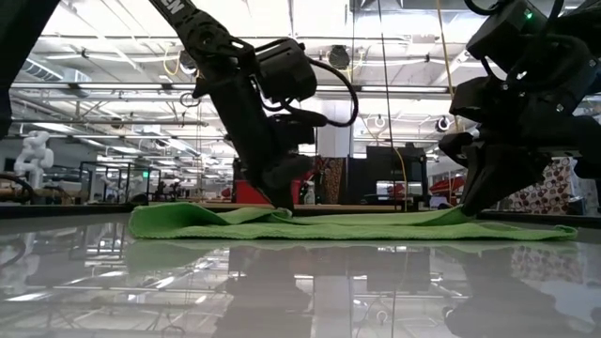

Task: Roll towel
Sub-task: Fold the green towel

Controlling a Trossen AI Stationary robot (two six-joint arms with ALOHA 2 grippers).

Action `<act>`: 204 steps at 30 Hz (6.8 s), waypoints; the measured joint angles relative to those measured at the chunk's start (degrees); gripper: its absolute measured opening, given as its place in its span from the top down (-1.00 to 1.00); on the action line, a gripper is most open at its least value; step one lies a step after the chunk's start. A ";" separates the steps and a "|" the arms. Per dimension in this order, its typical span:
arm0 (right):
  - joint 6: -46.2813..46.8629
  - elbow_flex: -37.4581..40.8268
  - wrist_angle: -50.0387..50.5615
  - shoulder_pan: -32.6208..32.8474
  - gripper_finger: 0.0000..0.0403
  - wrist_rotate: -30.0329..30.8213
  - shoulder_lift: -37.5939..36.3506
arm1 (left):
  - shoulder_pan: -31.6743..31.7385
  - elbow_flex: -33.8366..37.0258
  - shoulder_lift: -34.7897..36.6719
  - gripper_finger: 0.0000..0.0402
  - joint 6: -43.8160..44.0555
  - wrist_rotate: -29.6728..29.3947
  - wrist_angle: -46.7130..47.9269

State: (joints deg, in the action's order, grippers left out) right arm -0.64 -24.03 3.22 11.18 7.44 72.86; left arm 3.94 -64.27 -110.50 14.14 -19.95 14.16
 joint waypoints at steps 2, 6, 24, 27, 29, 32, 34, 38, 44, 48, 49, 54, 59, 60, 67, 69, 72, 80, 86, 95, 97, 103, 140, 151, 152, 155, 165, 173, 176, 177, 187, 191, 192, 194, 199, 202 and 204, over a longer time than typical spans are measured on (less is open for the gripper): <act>0.00 0.00 -0.01 0.00 1.00 0.02 0.00 | -0.23 0.00 0.00 0.96 -1.13 0.18 -0.10; -0.02 0.00 0.00 0.00 1.00 0.00 0.00 | -0.21 0.00 0.00 0.98 -2.84 1.08 -0.57; -0.87 0.04 0.17 -0.49 1.00 0.17 -3.17 | -1.39 -0.08 11.44 0.95 -5.82 5.78 3.09; -0.97 0.04 0.23 -1.08 1.00 0.18 -3.88 | -1.39 -0.07 9.51 0.75 -5.52 6.47 2.91; -0.96 0.04 0.15 -1.27 1.00 0.20 -4.13 | -1.18 -0.01 7.59 0.56 -4.42 6.49 2.98; -0.93 0.04 0.14 -1.44 1.00 0.20 -4.20 | -0.17 -0.02 4.27 0.26 -1.49 6.52 0.67; -0.65 0.04 0.11 -1.44 1.00 0.20 -4.20 | 0.86 0.00 2.32 0.09 0.56 6.47 -0.34; -0.27 0.04 0.16 -1.44 1.00 0.20 -4.20 | 2.63 0.00 0.26 -0.02 2.59 6.43 -1.17; -0.07 0.04 0.42 -1.44 1.00 0.13 -4.20 | 3.55 -0.04 -0.80 0.37 2.53 8.20 -1.82; -0.13 0.04 0.44 -1.44 1.00 0.11 -4.20 | 3.49 -0.04 -0.38 0.90 -1.25 10.78 -2.45; -0.15 0.04 0.46 -1.44 1.00 0.11 -4.20 | 3.37 -0.04 -0.23 0.93 -1.56 10.87 -2.68; -0.42 0.03 1.06 -1.43 1.00 0.09 -4.20 | 3.18 -0.22 2.15 0.96 -4.05 11.20 -2.59; -0.59 0.04 1.86 -1.44 1.00 0.13 -4.22 | 2.67 -0.24 6.86 0.98 -5.85 12.20 -0.38; -0.66 0.04 1.84 -1.44 1.00 0.13 -4.40 | 2.48 -0.24 8.13 0.98 -6.11 12.24 0.04; -1.01 0.03 2.29 -1.41 1.00 0.15 -10.53 | -0.19 -0.28 17.60 0.98 -8.58 13.31 7.03; -1.03 0.02 2.69 -1.37 1.00 0.13 -13.95 | -1.26 -0.28 20.35 0.98 -8.88 13.31 8.52; -0.71 -0.44 4.35 -1.33 1.00 -0.14 -19.81 | -3.47 -0.28 24.58 0.99 -10.15 13.30 12.69; -1.54 -9.51 16.39 0.68 1.00 0.29 -33.49 | -9.60 -0.31 34.48 0.99 -10.64 6.41 21.59; -3.31 -16.32 27.34 0.80 1.00 8.70 -36.86 | -10.87 0.45 36.42 0.99 -12.11 0.17 25.12; -6.01 -17.55 34.88 -3.05 1.00 14.71 -36.57 | -8.03 1.49 35.74 0.99 -16.73 -3.73 25.72; -6.17 -17.55 36.51 -4.31 1.00 15.81 -36.59 | -7.37 1.49 35.68 0.99 -17.53 -3.92 25.83; -7.50 -17.55 38.79 -7.38 1.00 15.75 -36.35 | -6.18 2.43 35.30 0.99 -21.32 -4.22 24.61; -14.84 -17.33 38.93 -18.72 1.00 7.18 -17.47 | -6.65 8.09 22.07 0.97 -47.59 -19.43 24.94; -18.15 -17.33 37.22 -21.75 1.00 7.37 -15.77 | -7.38 8.09 18.53 0.96 -54.74 -29.80 24.45; -18.45 -17.33 37.34 -22.17 1.00 7.34 -15.84 | -7.31 8.09 18.53 0.96 -55.33 -29.71 23.97; -19.09 -17.33 37.62 -23.43 1.00 7.22 -15.87 | -7.05 8.09 18.53 0.96 -55.57 -26.88 23.85; -22.78 -17.31 40.32 -25.79 1.00 -0.45 -15.24 | -7.18 8.09 18.53 0.96 -51.82 -13.82 21.72; -22.53 -15.63 42.53 -25.79 1.00 -5.80 -15.17 | -8.88 8.09 18.53 0.95 -48.89 -5.85 21.65; -21.68 -12.96 40.67 -25.29 1.00 -7.99 -15.15 | -9.35 8.09 18.53 0.95 -47.59 -3.67 21.31; -21.70 -12.58 40.67 -24.82 1.00 -7.82 -14.99 | -9.45 8.09 18.53 0.95 -47.45 -3.12 21.06; -21.31 -12.66 39.78 -18.32 1.00 -7.39 -15.02 | -11.32 8.07 18.56 0.95 -45.98 0.90 21.33; -20.99 -12.66 38.15 -16.16 1.00 -7.34 -14.98 | -11.36 8.07 18.56 0.95 -45.98 2.00 21.30; -20.69 -12.66 37.10 -15.68 1.00 -7.32 -14.94 | -11.36 8.07 18.56 0.95 -45.97 2.21 21.30; -19.78 -12.66 34.48 -15.01 1.00 -7.34 -14.86 | -11.36 8.07 18.56 0.95 -45.95 2.34 21.30; -13.45 -12.79 32.66 -13.52 1.00 -8.71 -14.82 | -11.36 8.07 18.56 0.95 -44.72 3.61 21.07; -9.89 -12.76 33.82 -11.84 1.00 -9.07 -14.80 | -11.54 8.07 18.56 0.95 -43.50 5.53 20.90; -8.17 -12.76 33.40 -10.32 1.00 -9.30 -14.80 | -11.77 8.07 18.56 0.95 -43.01 6.50 20.84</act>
State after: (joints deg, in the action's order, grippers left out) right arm -8.81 -36.80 36.62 0.86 -1.86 58.06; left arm -7.83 -56.20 -91.94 -28.87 -13.45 35.00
